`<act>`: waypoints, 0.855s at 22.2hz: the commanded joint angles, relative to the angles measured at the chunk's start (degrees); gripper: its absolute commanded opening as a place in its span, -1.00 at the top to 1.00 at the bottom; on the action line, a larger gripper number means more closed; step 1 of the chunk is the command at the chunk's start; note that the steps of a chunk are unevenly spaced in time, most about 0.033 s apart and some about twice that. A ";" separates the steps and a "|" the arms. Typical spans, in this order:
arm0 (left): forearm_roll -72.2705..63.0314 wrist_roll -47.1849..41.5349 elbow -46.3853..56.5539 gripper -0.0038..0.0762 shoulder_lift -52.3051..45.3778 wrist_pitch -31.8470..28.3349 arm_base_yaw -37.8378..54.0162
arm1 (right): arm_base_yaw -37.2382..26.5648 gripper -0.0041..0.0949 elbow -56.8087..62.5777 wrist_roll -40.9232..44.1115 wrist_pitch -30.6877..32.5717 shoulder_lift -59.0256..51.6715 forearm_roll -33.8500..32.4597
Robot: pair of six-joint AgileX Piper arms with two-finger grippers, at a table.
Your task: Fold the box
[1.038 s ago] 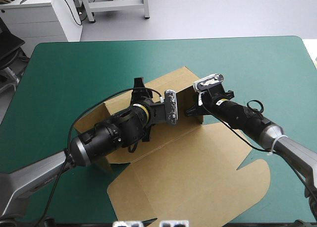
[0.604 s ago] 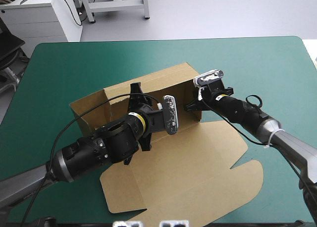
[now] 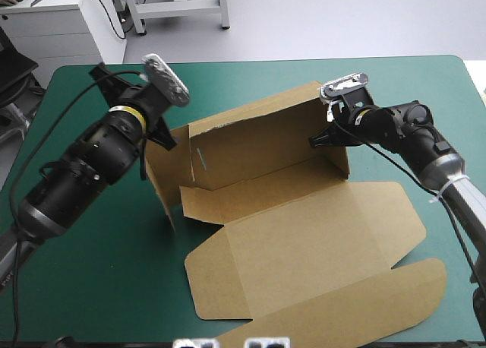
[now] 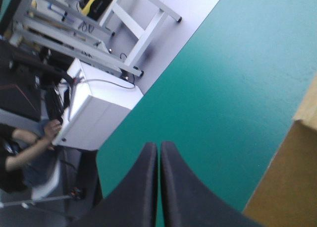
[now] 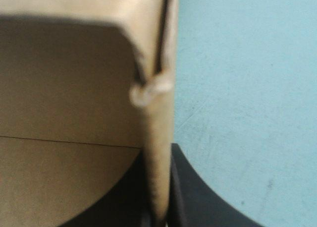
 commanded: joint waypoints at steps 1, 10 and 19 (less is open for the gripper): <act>-10.43 1.72 -2.22 0.90 -2.82 -6.58 9.52 | -0.31 0.92 -6.70 1.49 2.28 -2.05 -0.61; -59.76 25.31 -1.86 0.92 -6.53 5.44 36.97 | -0.96 0.92 -29.23 3.65 24.60 17.27 -5.01; -61.75 24.64 18.80 0.93 -26.51 -8.23 36.97 | -3.13 0.92 -34.21 3.51 27.20 29.16 -4.74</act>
